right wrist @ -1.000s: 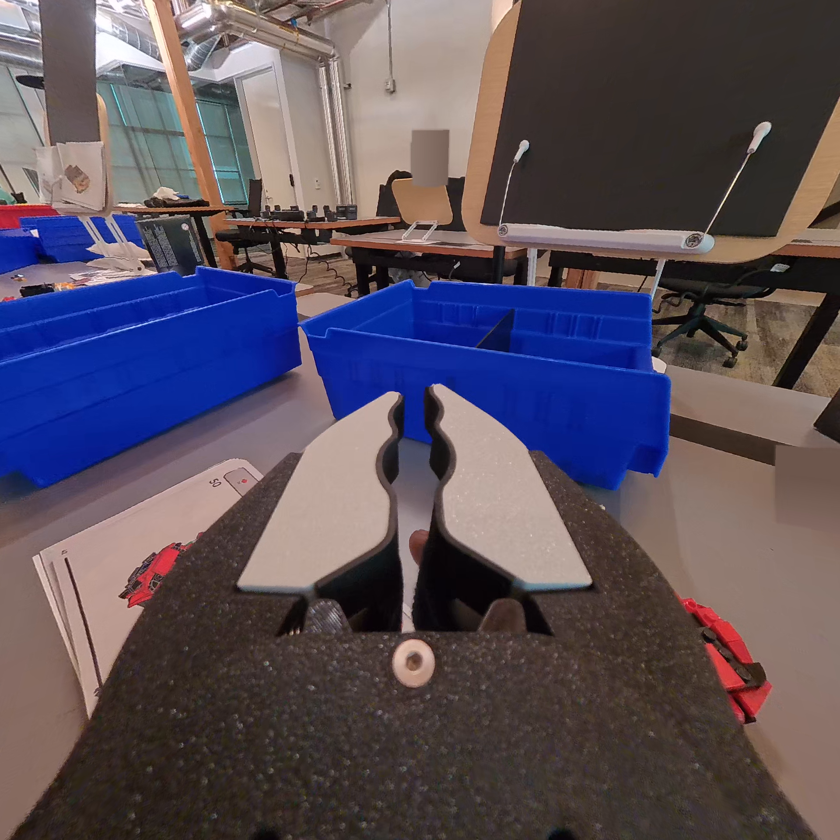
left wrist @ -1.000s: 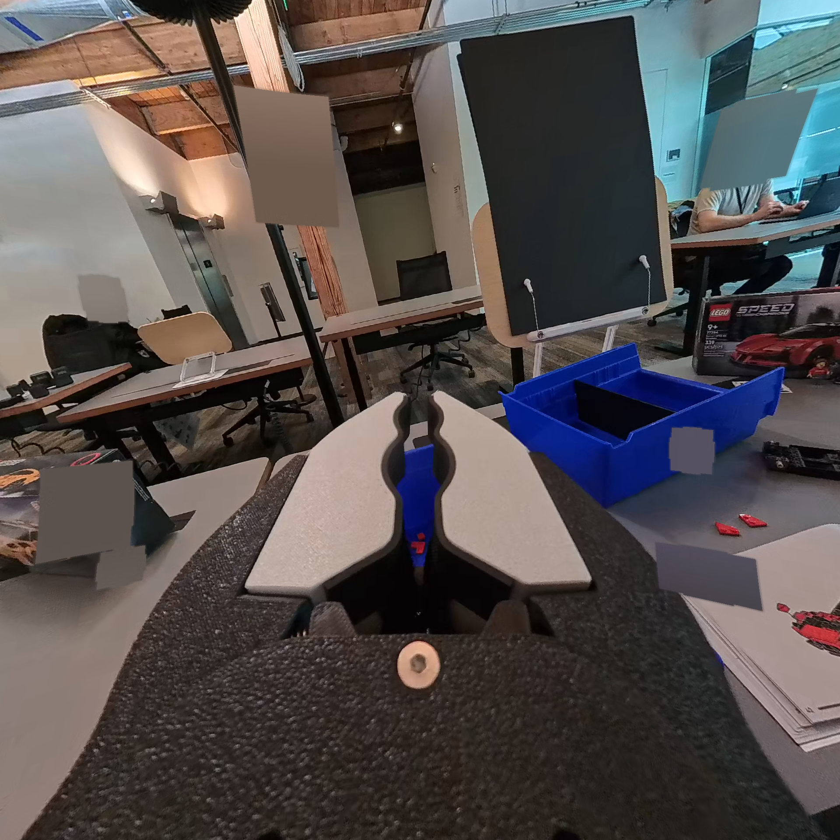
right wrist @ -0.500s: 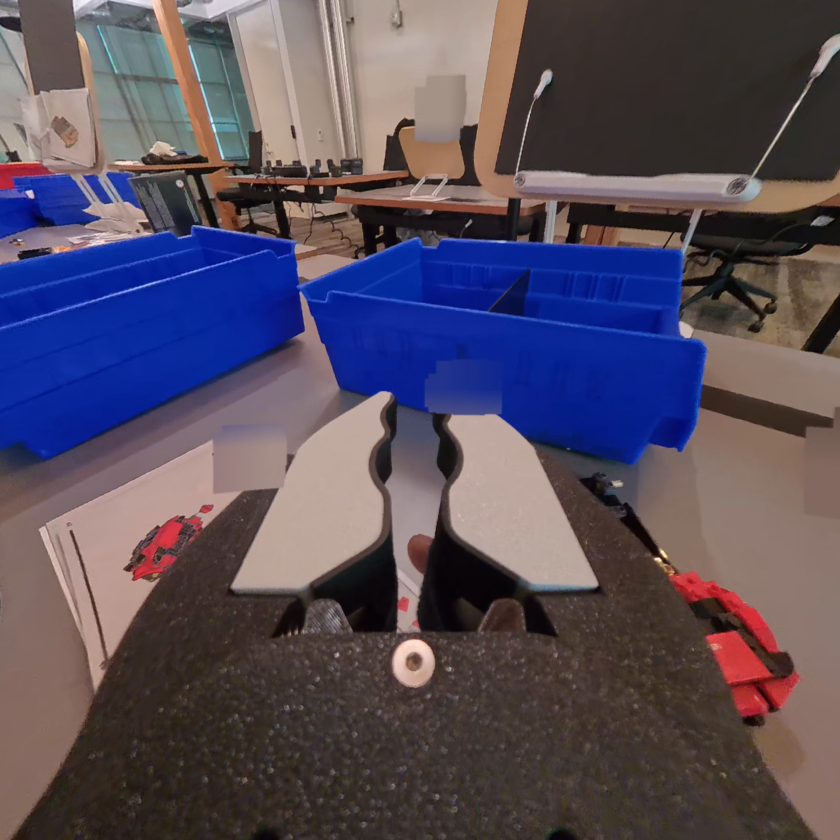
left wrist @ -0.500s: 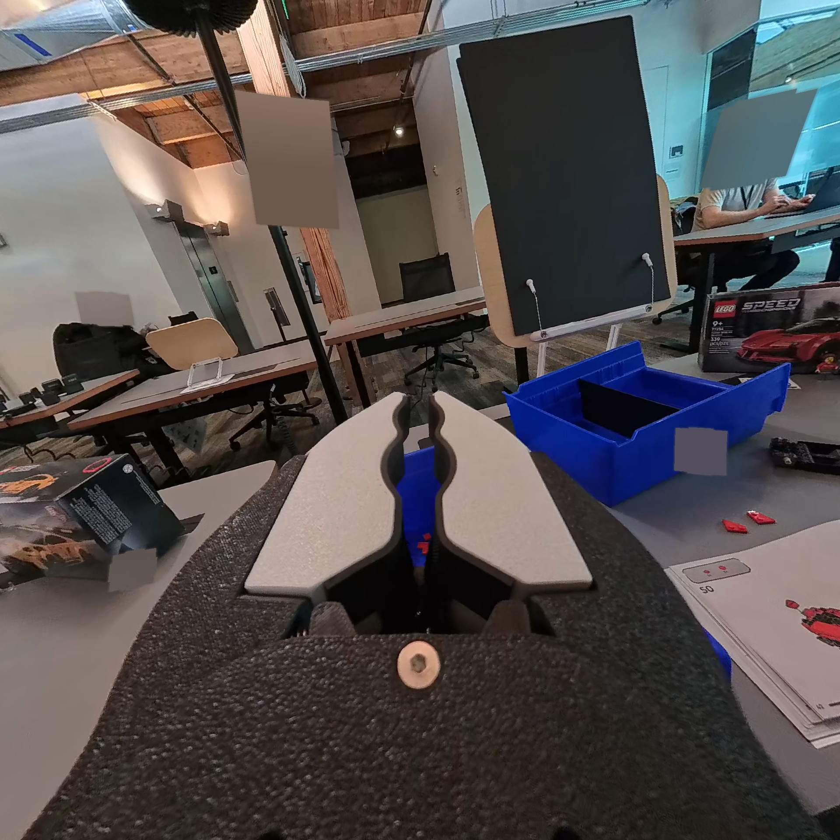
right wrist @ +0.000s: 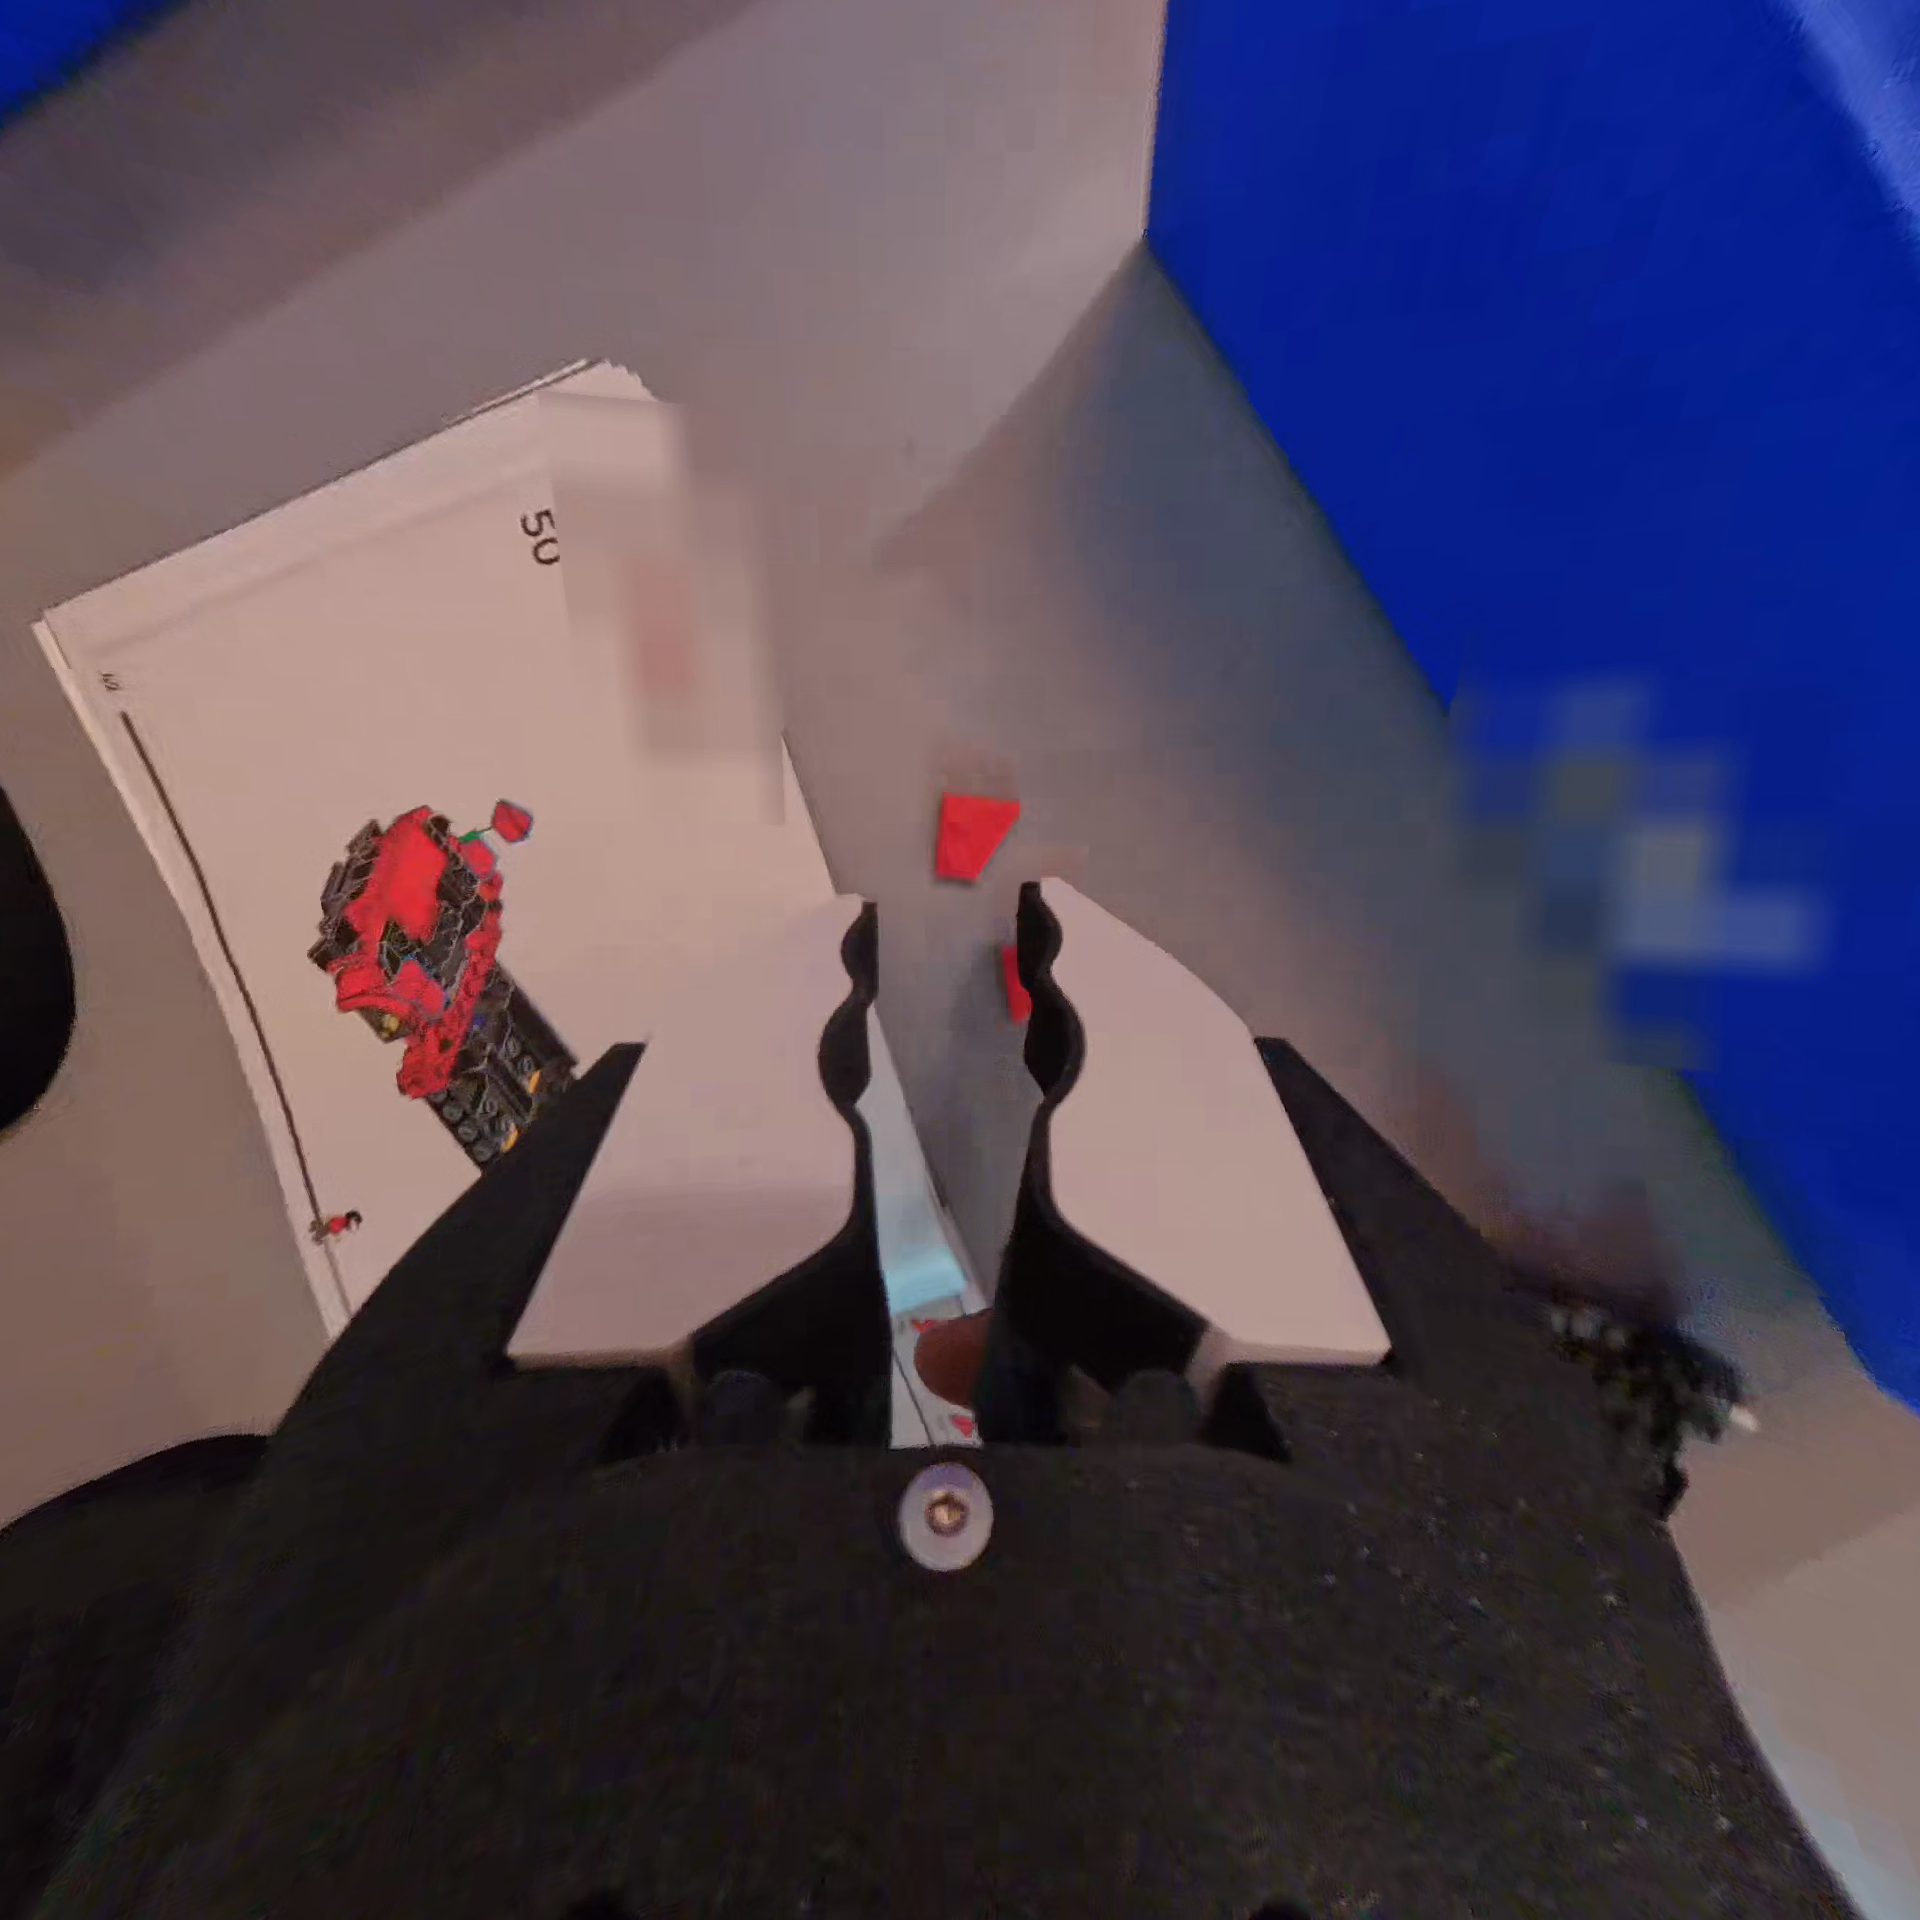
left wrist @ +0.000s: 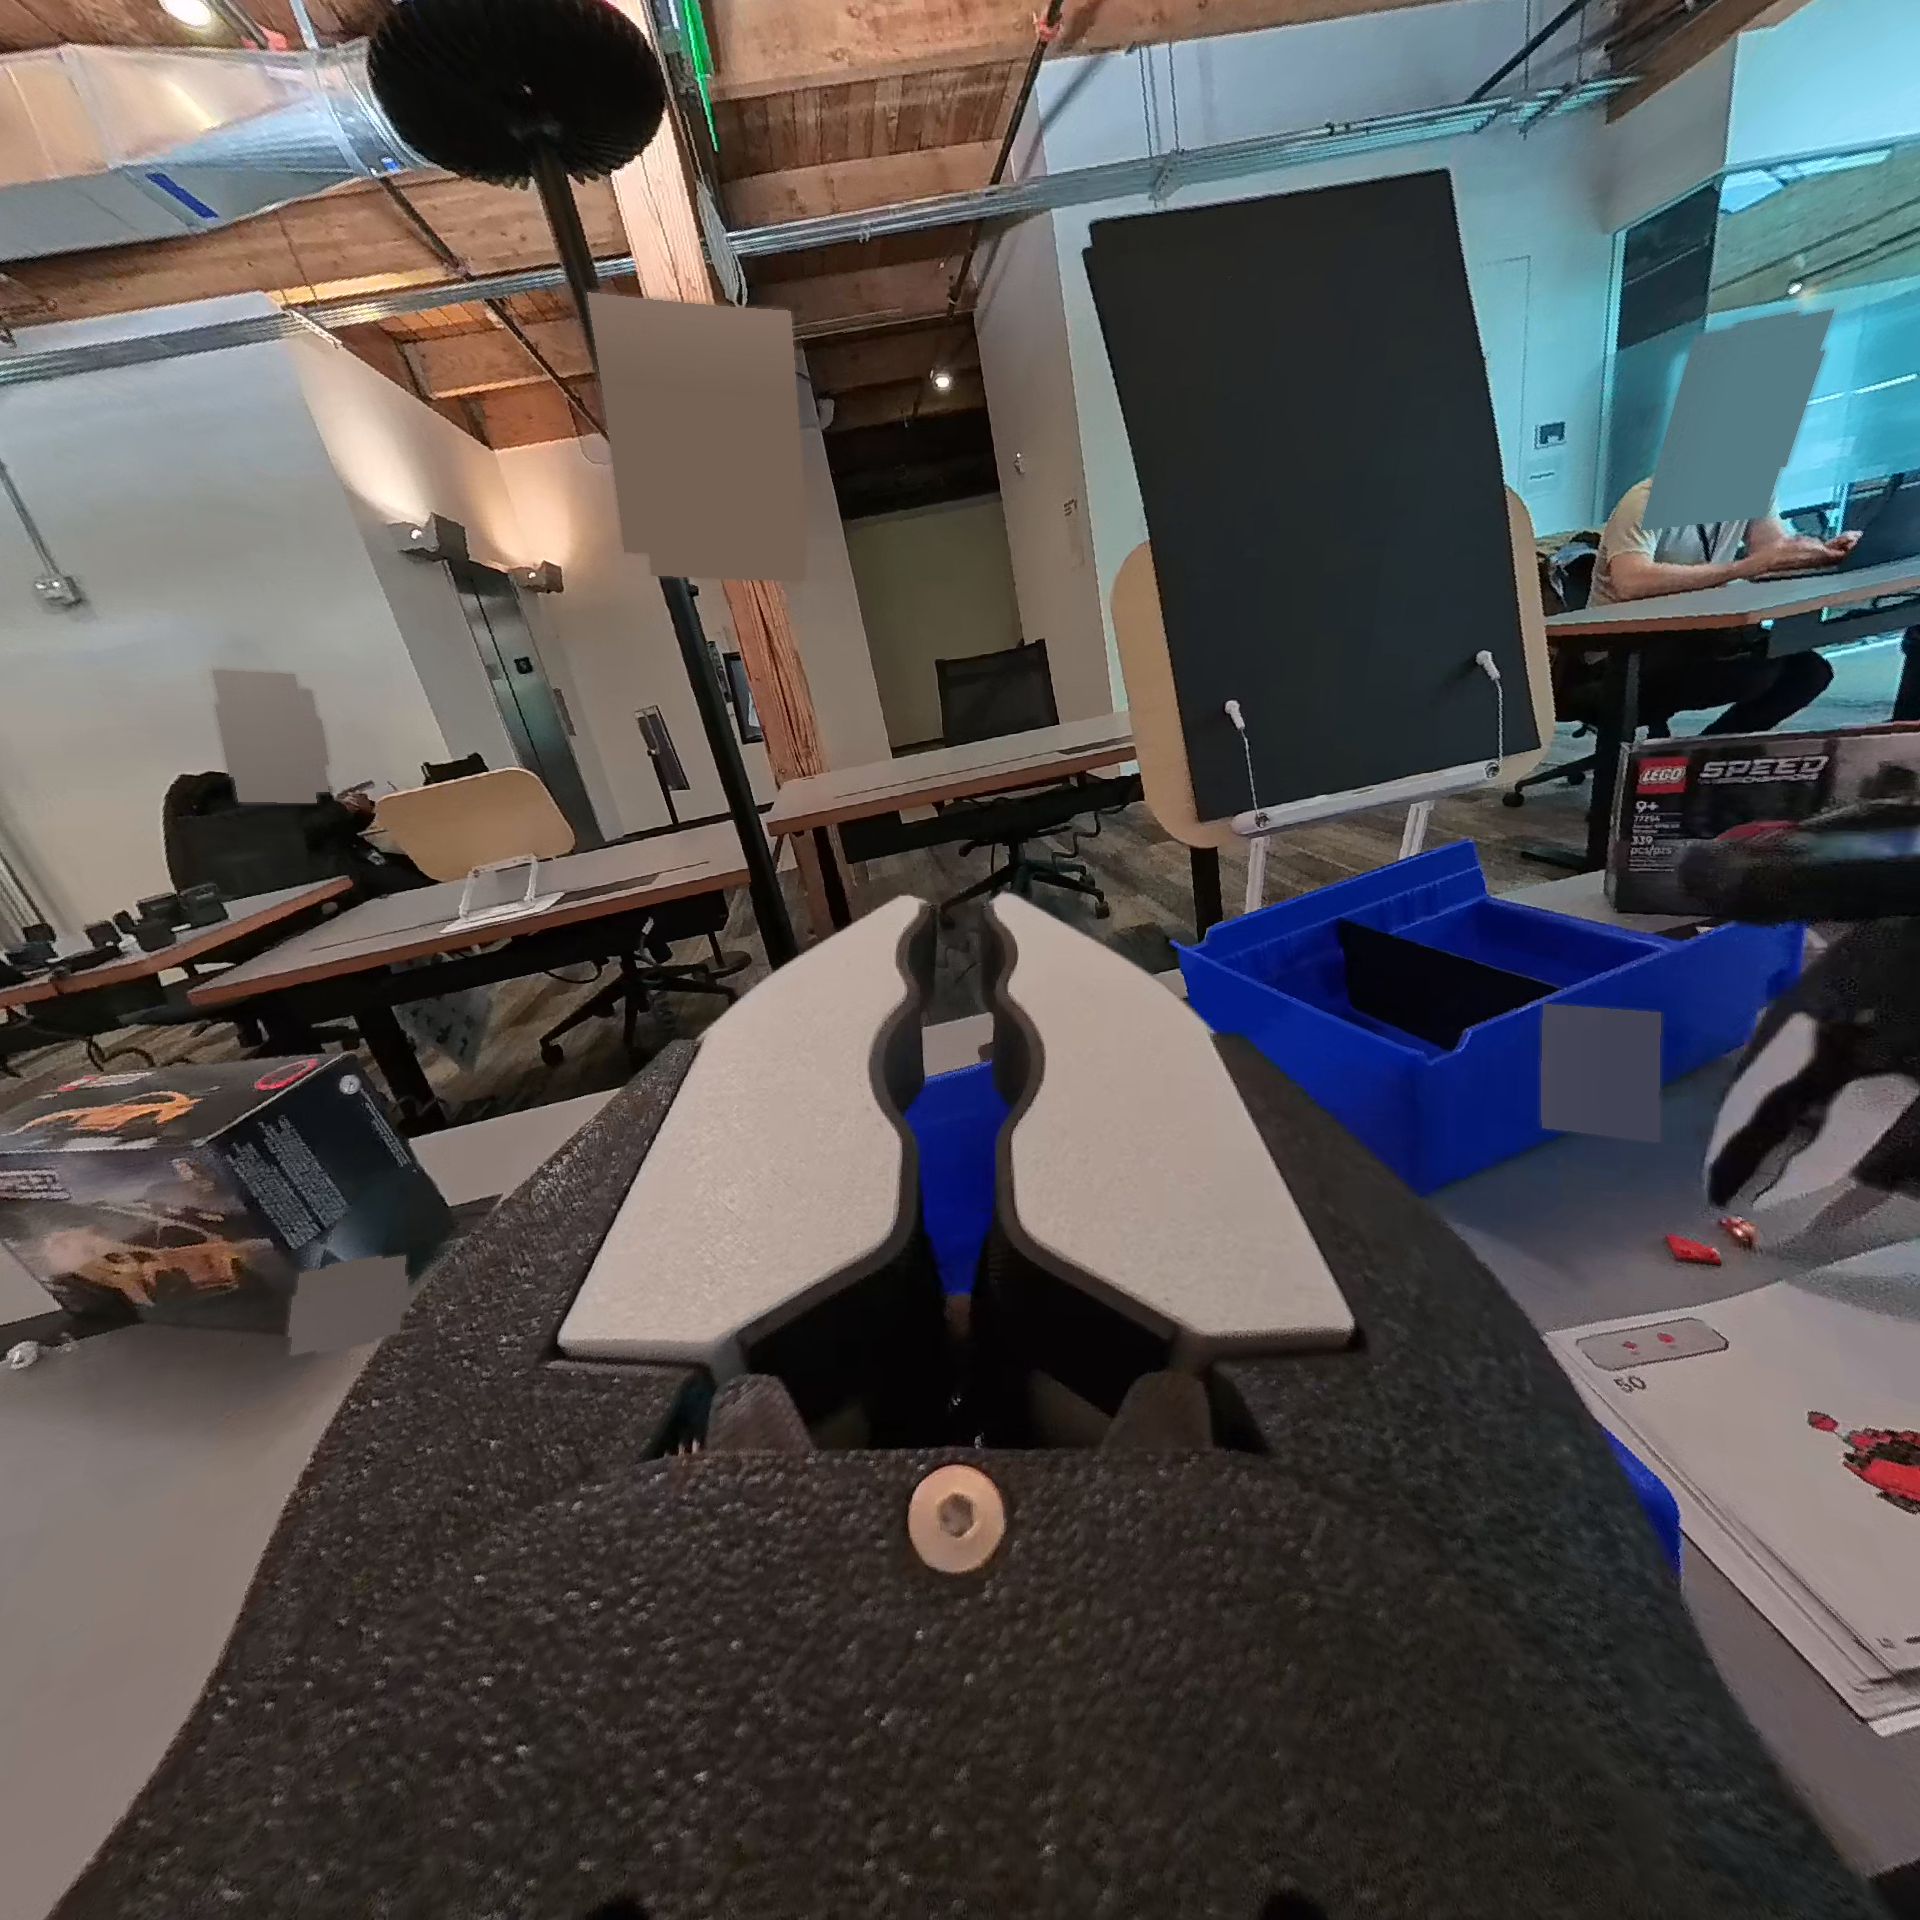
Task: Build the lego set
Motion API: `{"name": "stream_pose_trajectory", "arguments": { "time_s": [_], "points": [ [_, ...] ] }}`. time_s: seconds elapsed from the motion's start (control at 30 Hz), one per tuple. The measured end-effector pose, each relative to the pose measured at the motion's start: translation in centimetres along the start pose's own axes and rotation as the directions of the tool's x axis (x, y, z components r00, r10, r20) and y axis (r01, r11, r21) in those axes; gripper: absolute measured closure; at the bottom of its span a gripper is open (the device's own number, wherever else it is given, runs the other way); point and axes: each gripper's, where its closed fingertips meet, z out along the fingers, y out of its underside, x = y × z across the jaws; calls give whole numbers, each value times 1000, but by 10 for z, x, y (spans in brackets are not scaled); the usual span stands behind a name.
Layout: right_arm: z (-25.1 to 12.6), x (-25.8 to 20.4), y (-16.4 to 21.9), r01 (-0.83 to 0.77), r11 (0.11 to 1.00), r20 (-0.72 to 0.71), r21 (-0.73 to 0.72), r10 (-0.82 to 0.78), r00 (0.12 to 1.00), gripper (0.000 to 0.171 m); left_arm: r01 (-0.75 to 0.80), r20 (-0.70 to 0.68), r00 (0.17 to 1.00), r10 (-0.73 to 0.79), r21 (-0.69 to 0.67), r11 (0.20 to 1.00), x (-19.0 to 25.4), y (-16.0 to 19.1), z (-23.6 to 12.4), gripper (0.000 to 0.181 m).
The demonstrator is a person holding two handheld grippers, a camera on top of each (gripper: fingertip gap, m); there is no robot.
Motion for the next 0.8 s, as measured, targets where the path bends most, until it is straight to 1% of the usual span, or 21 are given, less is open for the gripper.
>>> {"name": "stream_pose_trajectory", "arguments": {
  "time_s": [0.1, 0.13, 0.17, 0.27, 0.37, 0.43, 0.47, 0.5, 0.57, 0.6, 0.63, 0.67, 0.8],
  "points": [
    [17, -6, 0, 3, 990, 88, -142, 9, 996, 145, 29, -4, 1000, -29, 30, 999, -5, -3, -5, 175],
    [18, -1, -2, 17, 987, 66, -161, -6, 998, 150, 43, -6, 999, -43, 39, 998, -7, -4, -6, 175],
    [18, 3, -3, 37, 983, 50, -181, -28, 998, 149, 56, -7, 998, -55, 48, 997, -10, -4, -8, 175],
    [20, 7, 0, 100, 960, 65, -260, -86, 994, 155, 81, -4, 997, -81, 59, 995, -16, -3, -10, 175],
    [20, 10, 0, 313, 899, 129, -306, -287, 949, 163, 86, -6, 996, -86, 58, 995, -17, -3, -11, 175],
    [21, 11, -3, 495, 817, 159, -295, -469, 869, 163, 79, -9, 997, -79, 60, 995, -16, -4, -11, 175],
    [22, 13, -5, 595, 752, 149, -282, -579, 802, 163, 74, -10, 997, -74, 61, 995, -15, -4, -11, 174],
    [22, 12, -7, 692, 671, 140, -266, -683, 717, 163, 68, -11, 998, -67, 62, 996, -14, -5, -11, 174],
    [22, 15, -15, 831, 494, 63, -257, -849, 524, 163, 56, -12, 998, -55, 66, 996, -14, -6, -12, 174],
    [21, 18, -19, 873, 410, 16, -266, -903, 429, 163, 55, -12, 998, -54, 68, 996, -14, -6, -12, 174],
    [19, 19, -23, 896, 355, -26, -266, -932, 361, 163, 58, -14, 998, -57, 68, 996, -14, -5, -11, 174],
    [17, 17, -23, 906, 338, -32, -255, -940, 341, 163, 63, -16, 998, -62, 66, 996, -14, -4, -11, 174],
    [9, 6, -19, 911, 382, -34, -158, -924, 382, 162, 63, -17, 998, -62, 58, 996, -15, -3, -11, 174]
  ]
}}
